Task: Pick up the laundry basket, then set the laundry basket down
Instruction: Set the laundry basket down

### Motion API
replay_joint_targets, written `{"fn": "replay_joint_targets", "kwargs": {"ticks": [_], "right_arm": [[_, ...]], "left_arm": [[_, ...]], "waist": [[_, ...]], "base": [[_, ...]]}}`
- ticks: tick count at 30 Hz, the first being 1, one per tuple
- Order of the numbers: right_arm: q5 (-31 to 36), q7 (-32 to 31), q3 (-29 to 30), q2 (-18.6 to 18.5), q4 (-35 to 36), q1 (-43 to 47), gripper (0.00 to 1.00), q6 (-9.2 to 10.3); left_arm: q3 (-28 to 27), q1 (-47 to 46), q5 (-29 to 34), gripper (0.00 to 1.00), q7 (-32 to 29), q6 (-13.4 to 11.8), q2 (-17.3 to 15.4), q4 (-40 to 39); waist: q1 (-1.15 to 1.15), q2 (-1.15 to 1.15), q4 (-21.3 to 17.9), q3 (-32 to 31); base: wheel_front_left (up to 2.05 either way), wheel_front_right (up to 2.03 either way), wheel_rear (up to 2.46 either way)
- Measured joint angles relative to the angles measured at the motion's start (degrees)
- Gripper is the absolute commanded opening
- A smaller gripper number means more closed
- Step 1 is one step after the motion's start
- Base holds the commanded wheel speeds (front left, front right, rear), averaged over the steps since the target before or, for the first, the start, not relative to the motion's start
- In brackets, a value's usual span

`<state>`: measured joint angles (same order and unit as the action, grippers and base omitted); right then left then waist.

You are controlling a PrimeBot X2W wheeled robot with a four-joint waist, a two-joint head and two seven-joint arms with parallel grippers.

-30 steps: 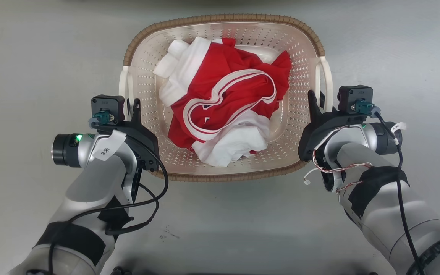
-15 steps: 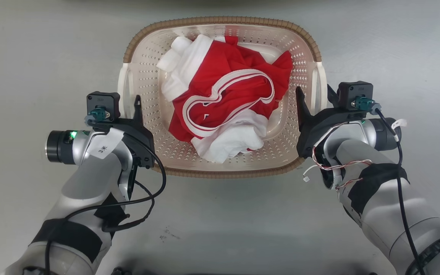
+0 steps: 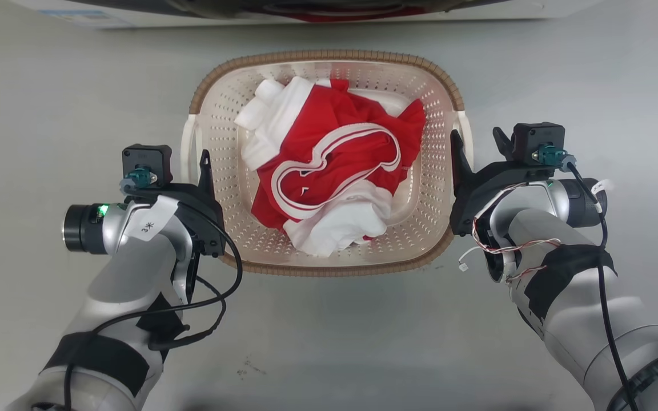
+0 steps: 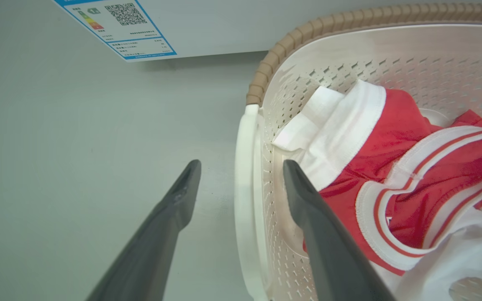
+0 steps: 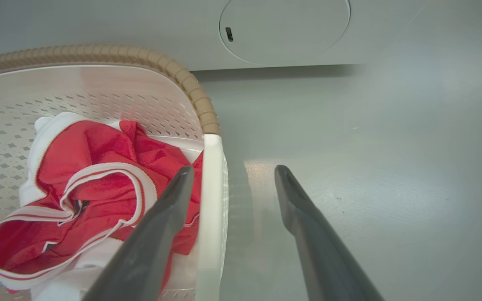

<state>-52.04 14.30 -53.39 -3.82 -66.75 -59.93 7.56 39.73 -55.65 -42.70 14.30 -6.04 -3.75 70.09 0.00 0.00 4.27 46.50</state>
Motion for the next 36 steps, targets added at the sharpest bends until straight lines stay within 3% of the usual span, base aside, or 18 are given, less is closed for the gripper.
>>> {"fn": "replay_joint_targets", "kwargs": {"ticks": [21, 36], "right_arm": [[1.81, 0.00, 3.90, -0.01, 3.31, 6.33, 1.00, 0.00], [3.74, -0.01, 10.71, -1.08, 9.16, 18.41, 1.00, 0.00]], "left_arm": [[-2.29, 7.73, 0.13, 1.00, 0.00, 0.49, -1.74, -4.43], [-5.25, 19.74, 2.60, 1.00, 0.00, 0.42, -2.97, -13.13]], "waist": [[-0.01, 0.00, -1.33, -13.48], [-0.01, 0.00, -1.82, -26.11]], "base": [[0.00, 0.00, 0.00], [0.00, 0.00, 0.00]]}}
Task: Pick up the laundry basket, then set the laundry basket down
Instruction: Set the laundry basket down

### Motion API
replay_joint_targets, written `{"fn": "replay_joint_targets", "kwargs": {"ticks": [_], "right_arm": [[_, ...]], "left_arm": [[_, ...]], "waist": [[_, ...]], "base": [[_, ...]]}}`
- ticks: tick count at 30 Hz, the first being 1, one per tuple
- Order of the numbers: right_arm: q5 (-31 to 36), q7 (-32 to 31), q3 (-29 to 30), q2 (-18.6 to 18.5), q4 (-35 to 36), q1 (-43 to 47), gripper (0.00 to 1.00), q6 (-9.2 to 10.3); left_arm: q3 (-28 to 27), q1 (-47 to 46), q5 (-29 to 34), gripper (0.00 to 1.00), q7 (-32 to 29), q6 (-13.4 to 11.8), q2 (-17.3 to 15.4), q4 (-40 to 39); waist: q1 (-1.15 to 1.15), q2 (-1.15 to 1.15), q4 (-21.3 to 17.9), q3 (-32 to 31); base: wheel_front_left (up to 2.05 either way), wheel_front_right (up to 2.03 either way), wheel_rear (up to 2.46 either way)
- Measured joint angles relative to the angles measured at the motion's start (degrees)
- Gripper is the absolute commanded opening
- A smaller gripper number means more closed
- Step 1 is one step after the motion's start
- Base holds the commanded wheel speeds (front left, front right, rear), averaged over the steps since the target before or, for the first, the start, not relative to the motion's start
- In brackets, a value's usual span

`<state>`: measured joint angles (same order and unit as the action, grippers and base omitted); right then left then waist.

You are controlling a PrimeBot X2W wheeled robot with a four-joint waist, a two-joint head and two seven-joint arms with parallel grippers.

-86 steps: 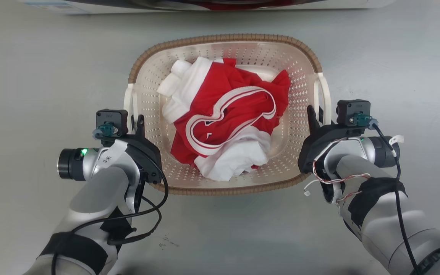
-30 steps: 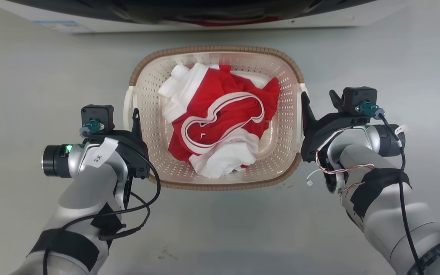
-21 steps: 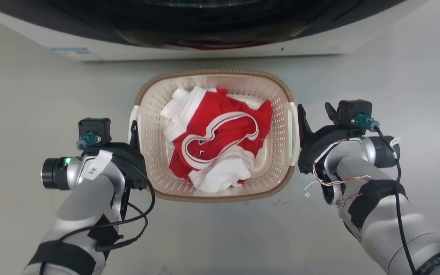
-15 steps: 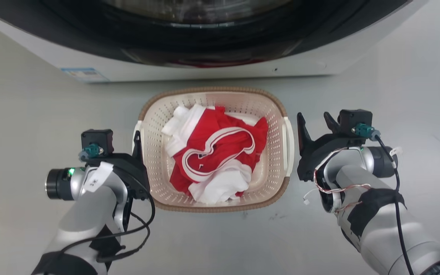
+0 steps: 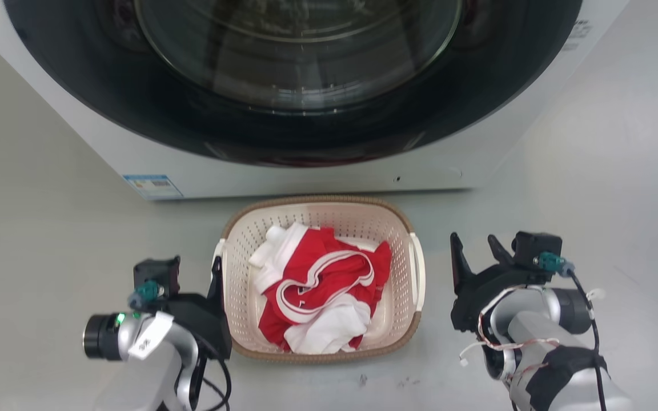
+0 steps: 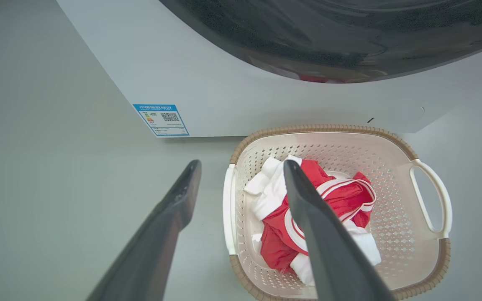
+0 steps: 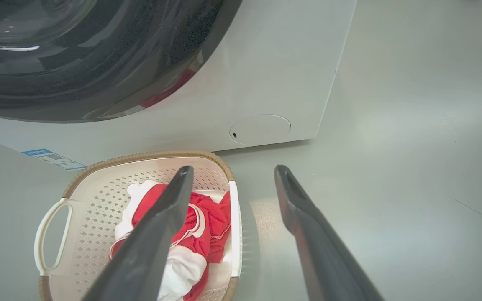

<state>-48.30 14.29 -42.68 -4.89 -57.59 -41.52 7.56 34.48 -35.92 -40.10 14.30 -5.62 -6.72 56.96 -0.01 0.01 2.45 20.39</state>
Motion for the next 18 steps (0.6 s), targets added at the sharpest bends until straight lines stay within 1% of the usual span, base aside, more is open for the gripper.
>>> {"fn": "replay_joint_targets", "kwargs": {"ticks": [6, 9, 10, 17, 18], "right_arm": [[2.58, 0.00, 2.13, -0.18, 4.52, 4.61, 1.00, 0.00], [4.13, 0.00, 3.52, -0.76, 7.15, 7.15, 1.00, 0.00], [5.20, 0.01, 4.67, -1.26, 8.89, 8.94, 1.00, 0.00], [9.17, 0.00, 8.67, -1.93, 15.63, 16.22, 1.00, 0.00], [9.17, 0.00, 8.67, -1.93, 15.63, 16.22, 1.00, 0.00]], "left_arm": [[-1.27, 6.16, 1.68, 1.00, 0.00, -0.43, -0.66, -4.85], [-2.15, 9.12, 2.47, 1.00, 0.00, -0.53, -0.73, -7.68], [-2.61, 11.11, 3.15, 1.00, 0.00, -0.94, -0.93, -9.56], [-4.74, 18.61, 6.09, 1.00, 0.00, -1.07, -1.92, -16.74], [-4.74, 18.61, 6.09, 1.00, 0.00, -1.07, -1.92, -16.74]], "waist": [[0.00, 0.00, -0.19, -4.91], [-0.01, 0.00, -0.27, -7.17], [-0.01, 0.01, -0.30, -8.56], [0.00, 0.00, -0.19, -13.01], [0.00, 0.00, -0.19, -13.01]], "base": [[0.00, 0.00, 0.00], [0.00, 0.00, 0.00], [0.00, 0.00, 0.00], [0.00, 0.00, 0.00], [0.00, 0.00, 0.00]]}}
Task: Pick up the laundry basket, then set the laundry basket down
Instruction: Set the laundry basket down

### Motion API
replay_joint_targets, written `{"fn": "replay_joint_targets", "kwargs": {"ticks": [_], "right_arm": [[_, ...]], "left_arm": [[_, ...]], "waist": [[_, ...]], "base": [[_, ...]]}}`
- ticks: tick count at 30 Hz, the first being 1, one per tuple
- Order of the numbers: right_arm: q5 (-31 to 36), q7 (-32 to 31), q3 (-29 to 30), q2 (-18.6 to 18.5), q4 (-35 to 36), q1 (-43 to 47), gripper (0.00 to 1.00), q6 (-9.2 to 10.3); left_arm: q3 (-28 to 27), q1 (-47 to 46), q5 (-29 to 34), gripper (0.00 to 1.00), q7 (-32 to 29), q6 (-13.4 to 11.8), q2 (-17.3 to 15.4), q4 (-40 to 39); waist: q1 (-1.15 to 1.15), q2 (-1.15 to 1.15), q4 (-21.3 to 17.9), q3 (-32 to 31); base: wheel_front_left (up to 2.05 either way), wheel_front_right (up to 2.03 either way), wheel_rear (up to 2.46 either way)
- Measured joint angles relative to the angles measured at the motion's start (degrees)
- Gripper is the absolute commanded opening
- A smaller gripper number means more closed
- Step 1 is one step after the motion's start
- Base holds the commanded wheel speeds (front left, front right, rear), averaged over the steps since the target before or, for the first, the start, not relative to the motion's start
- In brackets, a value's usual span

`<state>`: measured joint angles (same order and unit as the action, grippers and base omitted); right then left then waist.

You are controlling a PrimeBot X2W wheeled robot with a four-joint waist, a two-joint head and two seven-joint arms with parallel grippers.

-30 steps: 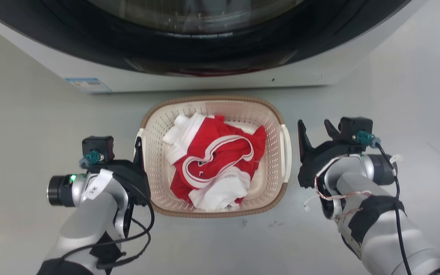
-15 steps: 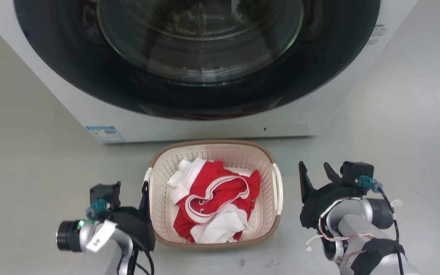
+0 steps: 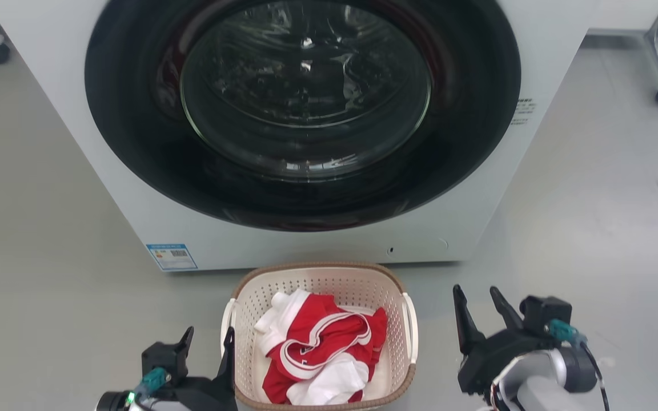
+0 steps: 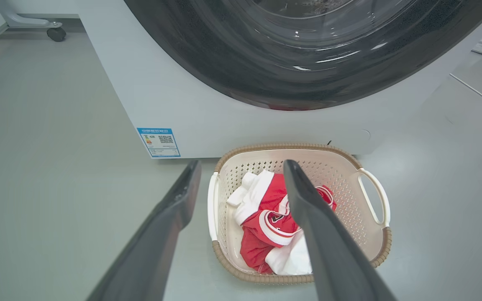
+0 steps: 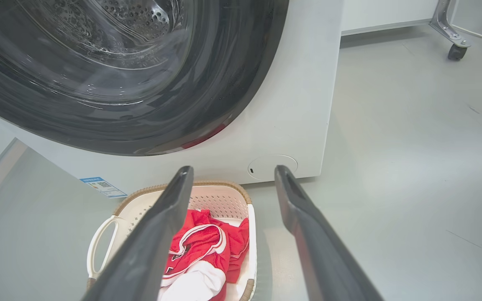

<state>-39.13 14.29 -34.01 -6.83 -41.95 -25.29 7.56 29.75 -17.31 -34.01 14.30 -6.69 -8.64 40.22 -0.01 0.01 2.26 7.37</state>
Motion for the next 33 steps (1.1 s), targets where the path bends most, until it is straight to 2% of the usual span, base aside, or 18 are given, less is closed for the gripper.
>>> {"fn": "replay_joint_targets", "kwargs": {"ticks": [17, 25, 33], "right_arm": [[11.18, 0.00, 10.70, 1.25, 17.62, 19.19, 1.00, 0.00], [16.55, 0.01, 13.68, 2.36, 25.42, 22.56, 1.00, 0.00], [20.22, 0.01, 15.73, 2.86, 30.33, 25.05, 1.00, 0.00]], "left_arm": [[-7.58, 14.61, 7.14, 1.00, 0.01, -0.40, -0.71, -17.11], [-11.14, 18.96, 10.60, 1.00, 0.01, -0.44, 0.00, -23.86], [-12.92, 20.50, 13.25, 1.00, 0.01, -0.44, 1.12, -28.16]], "waist": [[0.00, 0.00, 0.22, -6.95], [0.01, -0.01, -0.36, -7.29], [0.01, -0.01, -0.60, -7.66]], "base": [[0.00, 0.00, 0.00], [0.00, 0.00, 0.00], [0.00, 0.00, 0.00]]}}
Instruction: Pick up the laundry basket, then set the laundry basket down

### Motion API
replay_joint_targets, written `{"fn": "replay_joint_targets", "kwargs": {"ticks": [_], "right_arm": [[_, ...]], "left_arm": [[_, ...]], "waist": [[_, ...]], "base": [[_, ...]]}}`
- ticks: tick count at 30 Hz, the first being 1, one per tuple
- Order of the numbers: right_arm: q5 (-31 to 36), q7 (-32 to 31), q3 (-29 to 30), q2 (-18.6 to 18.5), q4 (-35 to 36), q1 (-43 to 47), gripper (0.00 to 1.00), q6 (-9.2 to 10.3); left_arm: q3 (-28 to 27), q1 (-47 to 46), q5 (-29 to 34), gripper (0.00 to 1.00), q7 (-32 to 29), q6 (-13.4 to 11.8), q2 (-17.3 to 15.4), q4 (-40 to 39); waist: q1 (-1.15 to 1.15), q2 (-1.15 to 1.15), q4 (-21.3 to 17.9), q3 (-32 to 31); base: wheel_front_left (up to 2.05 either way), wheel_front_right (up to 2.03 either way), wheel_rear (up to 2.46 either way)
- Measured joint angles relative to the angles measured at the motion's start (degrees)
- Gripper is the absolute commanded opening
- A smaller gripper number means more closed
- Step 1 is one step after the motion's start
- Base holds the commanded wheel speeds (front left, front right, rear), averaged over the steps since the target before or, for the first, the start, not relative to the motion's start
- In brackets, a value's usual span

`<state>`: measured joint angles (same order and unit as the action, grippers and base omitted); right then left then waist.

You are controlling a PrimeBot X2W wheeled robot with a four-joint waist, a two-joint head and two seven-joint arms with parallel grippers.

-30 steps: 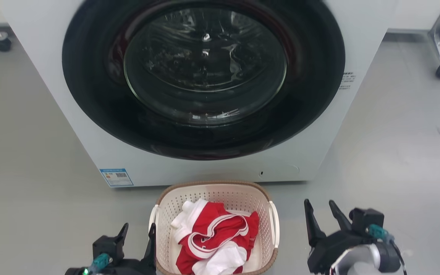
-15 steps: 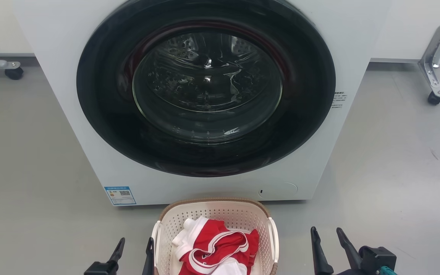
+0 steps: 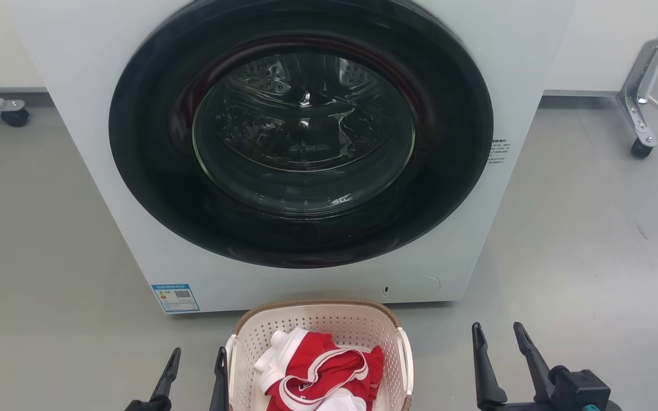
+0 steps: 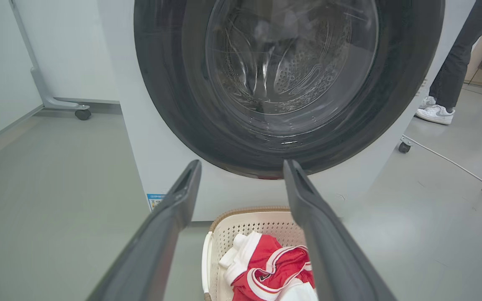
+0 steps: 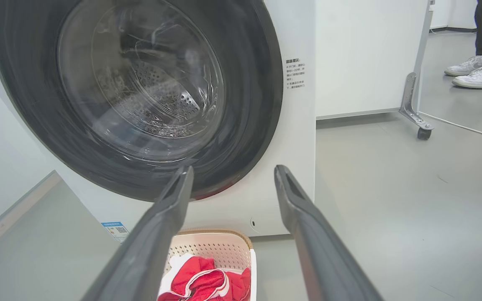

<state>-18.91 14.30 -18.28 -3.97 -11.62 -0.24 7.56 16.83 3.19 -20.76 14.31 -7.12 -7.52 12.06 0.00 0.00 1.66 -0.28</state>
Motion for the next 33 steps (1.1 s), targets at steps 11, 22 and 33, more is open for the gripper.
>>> {"fn": "replay_joint_targets", "kwargs": {"ticks": [11, 22, 33], "right_arm": [[2.98, 0.12, 1.12, 0.47, 3.75, 2.05, 1.00, 0.00], [4.44, 0.15, 1.54, 0.76, 5.67, 2.22, 1.00, 0.00], [4.83, 0.15, 1.93, 0.90, 6.23, 2.33, 1.00, 0.00]], "left_arm": [[-1.90, 2.06, 2.93, 1.00, 0.00, 0.00, 0.53, -3.36], [-2.79, 2.30, 4.27, 1.00, 0.00, 0.00, 0.93, -5.45], [-3.39, 2.95, 4.74, 1.00, 0.00, 0.00, 1.27, -6.61]], "waist": [[0.00, 0.00, 0.09, -0.30], [0.00, 0.00, 0.11, 0.05], [0.00, 0.00, 0.16, 0.35]], "base": [[0.00, 0.00, 0.00], [0.00, 0.00, 0.00], [0.00, 0.00, 0.00]]}}
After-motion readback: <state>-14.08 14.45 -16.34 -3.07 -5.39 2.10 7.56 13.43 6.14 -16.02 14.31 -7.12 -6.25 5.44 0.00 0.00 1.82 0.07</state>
